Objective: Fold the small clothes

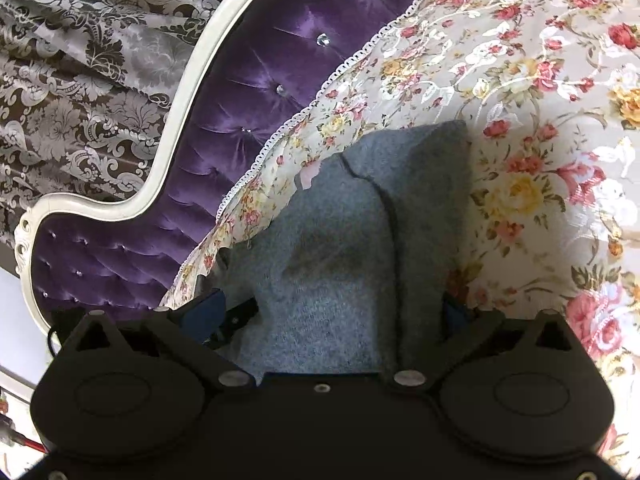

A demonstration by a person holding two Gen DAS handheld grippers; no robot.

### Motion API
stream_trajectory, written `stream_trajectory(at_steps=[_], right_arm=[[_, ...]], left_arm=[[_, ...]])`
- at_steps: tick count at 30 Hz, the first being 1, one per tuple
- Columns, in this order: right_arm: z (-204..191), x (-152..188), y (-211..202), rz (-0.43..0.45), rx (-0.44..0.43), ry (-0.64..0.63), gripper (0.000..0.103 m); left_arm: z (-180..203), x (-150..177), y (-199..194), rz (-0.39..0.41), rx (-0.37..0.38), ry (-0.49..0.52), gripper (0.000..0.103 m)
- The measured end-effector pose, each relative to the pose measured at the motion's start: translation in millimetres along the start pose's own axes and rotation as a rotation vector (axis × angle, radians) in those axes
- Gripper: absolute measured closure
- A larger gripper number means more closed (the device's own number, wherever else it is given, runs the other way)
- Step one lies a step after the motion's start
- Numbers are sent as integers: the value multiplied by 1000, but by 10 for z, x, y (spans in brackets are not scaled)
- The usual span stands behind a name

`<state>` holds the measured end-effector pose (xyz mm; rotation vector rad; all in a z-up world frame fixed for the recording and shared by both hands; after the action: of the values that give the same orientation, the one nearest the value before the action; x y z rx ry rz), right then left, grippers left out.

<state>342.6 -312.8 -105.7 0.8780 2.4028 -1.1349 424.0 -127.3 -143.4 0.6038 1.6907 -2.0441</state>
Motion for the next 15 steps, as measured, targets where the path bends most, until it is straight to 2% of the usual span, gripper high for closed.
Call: stream_trajectory(at_steps=[7, 10, 12, 15], right_arm=[[-9, 34, -22, -23, -23, 8, 0], [-15, 52, -29, -30, -34, 11, 0], [-23, 61, -30, -30, -33, 10, 0], [-37, 67, -23, -28, -20, 10, 0]], left_arm=[[-43, 140, -421, 28, 99, -64, 14], [-123, 297, -481, 28, 82, -64, 14], [-167, 412, -379, -7, 51, -53, 13], [-177, 429, -322, 13, 46, -44, 9]])
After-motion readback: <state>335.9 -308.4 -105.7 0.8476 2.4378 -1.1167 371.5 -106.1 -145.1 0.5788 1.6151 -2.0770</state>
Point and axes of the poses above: each gripper's, at about its wrist camera, not at the fingertips, and y roughly the way its jaws point, z to its right, x to its underside, the point moved 10 cm from there along y, roughly the way its jaws point, and after that the axes turned 15 degrees about -y, right-handed, at the moved point
